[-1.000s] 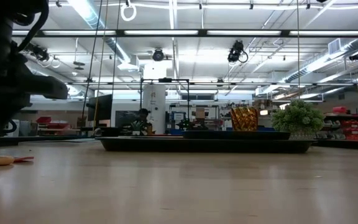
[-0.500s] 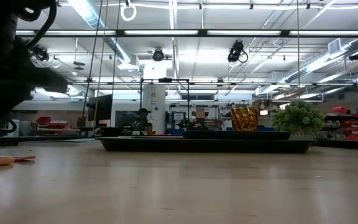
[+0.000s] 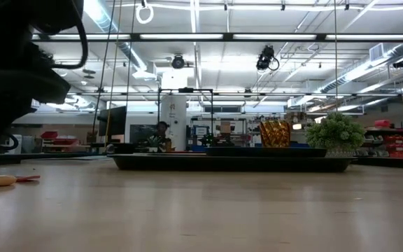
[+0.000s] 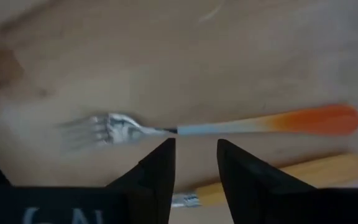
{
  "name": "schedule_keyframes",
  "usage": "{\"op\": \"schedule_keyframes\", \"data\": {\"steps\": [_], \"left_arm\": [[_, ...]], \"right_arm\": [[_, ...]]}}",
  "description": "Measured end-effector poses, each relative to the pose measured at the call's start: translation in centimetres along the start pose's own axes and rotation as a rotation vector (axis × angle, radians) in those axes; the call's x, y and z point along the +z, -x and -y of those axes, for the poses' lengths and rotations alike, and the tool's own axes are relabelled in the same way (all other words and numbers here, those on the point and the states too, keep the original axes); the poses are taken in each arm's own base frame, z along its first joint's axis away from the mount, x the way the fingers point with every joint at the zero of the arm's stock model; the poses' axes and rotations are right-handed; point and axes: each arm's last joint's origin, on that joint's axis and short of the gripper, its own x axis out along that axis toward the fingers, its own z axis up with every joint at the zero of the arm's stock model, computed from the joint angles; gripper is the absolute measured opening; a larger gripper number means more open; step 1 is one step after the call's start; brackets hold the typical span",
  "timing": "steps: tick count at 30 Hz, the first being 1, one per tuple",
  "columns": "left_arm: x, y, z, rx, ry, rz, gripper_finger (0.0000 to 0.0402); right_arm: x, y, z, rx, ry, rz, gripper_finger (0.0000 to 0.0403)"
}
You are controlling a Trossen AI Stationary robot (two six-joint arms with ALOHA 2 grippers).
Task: Pick and place plate/cup/fork/spoon on tray
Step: Put the orange fork on the black tray to the left of the black plate
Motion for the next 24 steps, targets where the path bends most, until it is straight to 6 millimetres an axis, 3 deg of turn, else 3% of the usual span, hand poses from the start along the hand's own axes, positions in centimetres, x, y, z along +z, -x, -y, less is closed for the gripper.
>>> {"op": "schedule_keyframes", "data": {"steps": [10, 24], "left_arm": [[0.17, 0.02, -0.15, 0.018, -0.499, -0.004, 0.0101], [0.28, 0.02, -0.17, 0.030, -0.823, 0.027, 0.0083]], "right_arm": [[0.00, 0.00, 0.00, 0.000, -0.003, 0.000, 0.0116], [0.00, 0.00, 0.00, 0.000, -0.007, 0.000, 0.0116]]}}
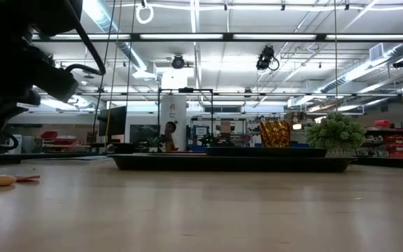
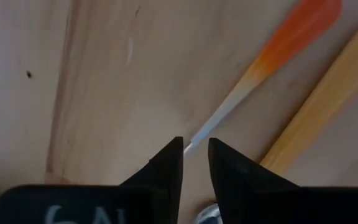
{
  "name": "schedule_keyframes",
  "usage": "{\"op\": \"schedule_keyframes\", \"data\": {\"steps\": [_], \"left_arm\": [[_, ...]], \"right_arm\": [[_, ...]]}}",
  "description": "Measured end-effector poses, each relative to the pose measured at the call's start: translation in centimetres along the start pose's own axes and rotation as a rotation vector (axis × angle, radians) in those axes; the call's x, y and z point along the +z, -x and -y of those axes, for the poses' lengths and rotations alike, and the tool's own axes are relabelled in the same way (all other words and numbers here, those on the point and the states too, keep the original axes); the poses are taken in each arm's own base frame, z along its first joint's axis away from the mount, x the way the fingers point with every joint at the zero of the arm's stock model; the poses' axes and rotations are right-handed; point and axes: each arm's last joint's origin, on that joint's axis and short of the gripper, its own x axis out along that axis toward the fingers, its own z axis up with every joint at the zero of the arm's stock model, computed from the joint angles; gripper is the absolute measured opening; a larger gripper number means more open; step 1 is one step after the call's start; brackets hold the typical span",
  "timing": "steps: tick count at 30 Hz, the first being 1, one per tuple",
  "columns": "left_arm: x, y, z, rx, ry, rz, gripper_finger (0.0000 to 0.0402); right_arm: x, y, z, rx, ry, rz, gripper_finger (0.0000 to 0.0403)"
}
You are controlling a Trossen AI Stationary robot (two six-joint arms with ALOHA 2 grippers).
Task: Pick and place plate/cup/fork/spoon on tray
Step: Put the orange fork on the black tray to the left of the black plate
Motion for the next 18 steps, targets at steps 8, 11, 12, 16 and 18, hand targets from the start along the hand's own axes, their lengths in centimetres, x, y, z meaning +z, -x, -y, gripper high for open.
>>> {"op": "schedule_keyframes", "data": {"steps": [8, 11, 12, 16, 18], "left_arm": [[-0.3, 0.0, 0.2, 0.013, -0.198, 0.006, 0.0082], [-0.7, 0.0, 0.5, 0.017, -0.279, 0.009, 0.0082], [-0.8, 0.0, 0.6, 0.021, -0.298, 0.014, 0.0082], [-1.2, 0.0, 0.9, 0.043, -0.327, 0.035, 0.0085], [-1.3, 0.0, 0.9, 0.059, -0.329, 0.052, 0.0095]], "right_arm": [[0.0, 0.0, 0.0, 0.000, 0.000, 0.000, 0.0116], [0.0, 0.0, 0.0, 0.000, 0.000, 0.000, 0.0116], [0.0, 0.0, 0.0, 0.000, 0.000, 0.000, 0.0116], [0.0, 0.0, 0.0, -0.002, 0.000, 0.000, 0.0116], [0.0, 0.0, 0.0, -0.004, 0.000, 0.000, 0.0116]]}}
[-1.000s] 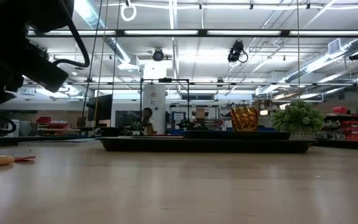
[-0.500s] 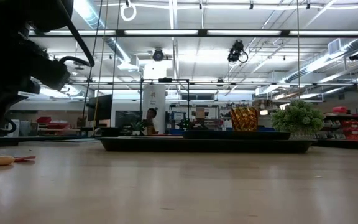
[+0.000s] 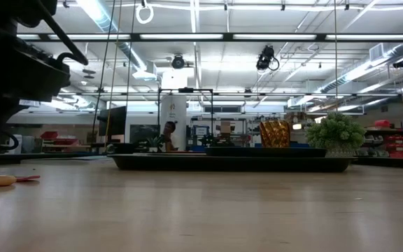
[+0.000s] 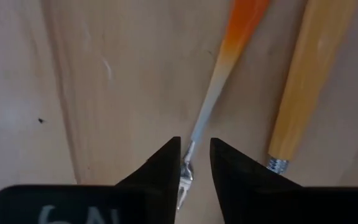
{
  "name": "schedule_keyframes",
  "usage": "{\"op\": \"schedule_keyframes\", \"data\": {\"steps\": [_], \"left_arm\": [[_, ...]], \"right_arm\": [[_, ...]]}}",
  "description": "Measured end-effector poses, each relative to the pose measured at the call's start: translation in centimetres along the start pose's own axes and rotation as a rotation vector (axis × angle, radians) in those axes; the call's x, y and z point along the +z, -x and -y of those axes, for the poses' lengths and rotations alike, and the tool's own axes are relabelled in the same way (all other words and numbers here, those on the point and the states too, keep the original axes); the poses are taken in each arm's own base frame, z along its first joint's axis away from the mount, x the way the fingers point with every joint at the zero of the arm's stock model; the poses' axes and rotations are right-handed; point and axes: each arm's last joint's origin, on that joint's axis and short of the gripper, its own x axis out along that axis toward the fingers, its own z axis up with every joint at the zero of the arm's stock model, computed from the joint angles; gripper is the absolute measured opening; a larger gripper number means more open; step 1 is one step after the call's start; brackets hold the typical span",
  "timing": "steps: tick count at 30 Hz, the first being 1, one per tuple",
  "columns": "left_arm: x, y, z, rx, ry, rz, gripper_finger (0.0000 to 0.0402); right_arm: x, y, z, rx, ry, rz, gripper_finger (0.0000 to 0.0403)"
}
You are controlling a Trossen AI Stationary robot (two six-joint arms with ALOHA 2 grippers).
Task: Pick and place plate/cup/fork/spoon on tray
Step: Put the orange fork on the black tray to the left of the black plate
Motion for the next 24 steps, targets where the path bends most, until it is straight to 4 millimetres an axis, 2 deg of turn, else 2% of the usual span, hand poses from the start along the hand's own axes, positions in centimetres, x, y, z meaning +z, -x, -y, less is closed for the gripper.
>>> {"op": "schedule_keyframes", "data": {"steps": [7, 11, 16, 21, 24], "left_arm": [[0.0, 0.0, -0.1, 0.023, 0.011, 0.007, 0.0153], [-0.1, 0.0, -0.1, 0.030, 0.008, -0.007, 0.0173], [-0.2, -0.1, -0.2, 0.029, -0.016, -0.006, 0.0178], [-0.8, -1.6, -0.3, -0.044, -0.005, -0.044, 0.0170], [-0.9, -1.8, -0.3, -0.055, 0.001, -0.049, 0.0161]], "right_arm": [[0.0, 0.0, 0.0, -0.001, 0.004, 0.000, 0.0116], [0.0, 0.0, 0.0, -0.001, 0.004, 0.000, 0.0116], [0.0, 0.0, 0.0, -0.001, 0.004, 0.000, 0.0116], [0.0, 0.0, 0.0, -0.001, -0.003, 0.000, 0.0116], [0.0, 0.0, 0.0, -0.001, -0.003, -0.001, 0.0116]]}}
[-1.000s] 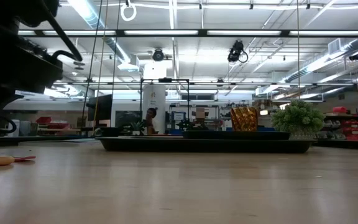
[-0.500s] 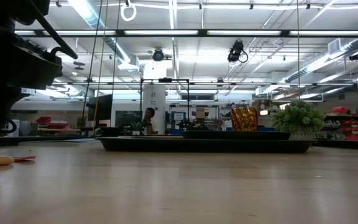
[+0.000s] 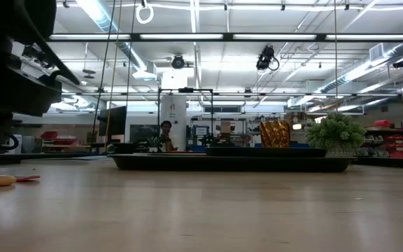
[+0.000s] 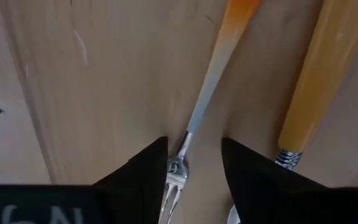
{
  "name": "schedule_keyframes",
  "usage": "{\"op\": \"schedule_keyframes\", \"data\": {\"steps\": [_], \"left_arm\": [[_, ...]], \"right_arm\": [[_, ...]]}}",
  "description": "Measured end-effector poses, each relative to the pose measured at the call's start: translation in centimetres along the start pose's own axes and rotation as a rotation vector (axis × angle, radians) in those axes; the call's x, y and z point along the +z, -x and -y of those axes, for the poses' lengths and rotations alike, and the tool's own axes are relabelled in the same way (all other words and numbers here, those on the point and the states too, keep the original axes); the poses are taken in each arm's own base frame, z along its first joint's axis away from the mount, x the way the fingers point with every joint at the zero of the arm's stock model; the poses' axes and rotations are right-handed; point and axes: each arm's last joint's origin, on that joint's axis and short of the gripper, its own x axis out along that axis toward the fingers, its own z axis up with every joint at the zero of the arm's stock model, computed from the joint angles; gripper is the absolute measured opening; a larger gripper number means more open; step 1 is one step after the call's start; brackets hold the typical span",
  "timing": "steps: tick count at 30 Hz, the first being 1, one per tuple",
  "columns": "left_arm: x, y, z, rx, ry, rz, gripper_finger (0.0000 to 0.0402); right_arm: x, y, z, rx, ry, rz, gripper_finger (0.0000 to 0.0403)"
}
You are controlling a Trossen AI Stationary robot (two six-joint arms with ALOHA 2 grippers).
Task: Pick and place plate/cup/fork/spoon on tray
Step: Put the orange fork on the black tray to the left of the black plate
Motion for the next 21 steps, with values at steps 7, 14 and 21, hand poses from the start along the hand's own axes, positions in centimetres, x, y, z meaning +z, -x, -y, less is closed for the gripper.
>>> {"op": "schedule_keyframes", "data": {"steps": [7, 14, 21], "left_arm": [[-0.03, -0.03, 0.02, -0.009, -0.012, -0.009, 0.0127], [0.13, -0.04, 0.14, -0.022, -0.125, 0.009, 0.0084], [0.19, -0.06, -0.06, 0.015, -0.295, 0.021, 0.0042]], "right_arm": [[0.00, 0.00, 0.07, -0.023, 0.005, 0.001, 0.0116], [0.00, 0.00, 0.07, -0.023, 0.007, 0.000, 0.0116], [0.00, 0.00, 0.07, -0.023, 0.016, 0.000, 0.0116]]}}
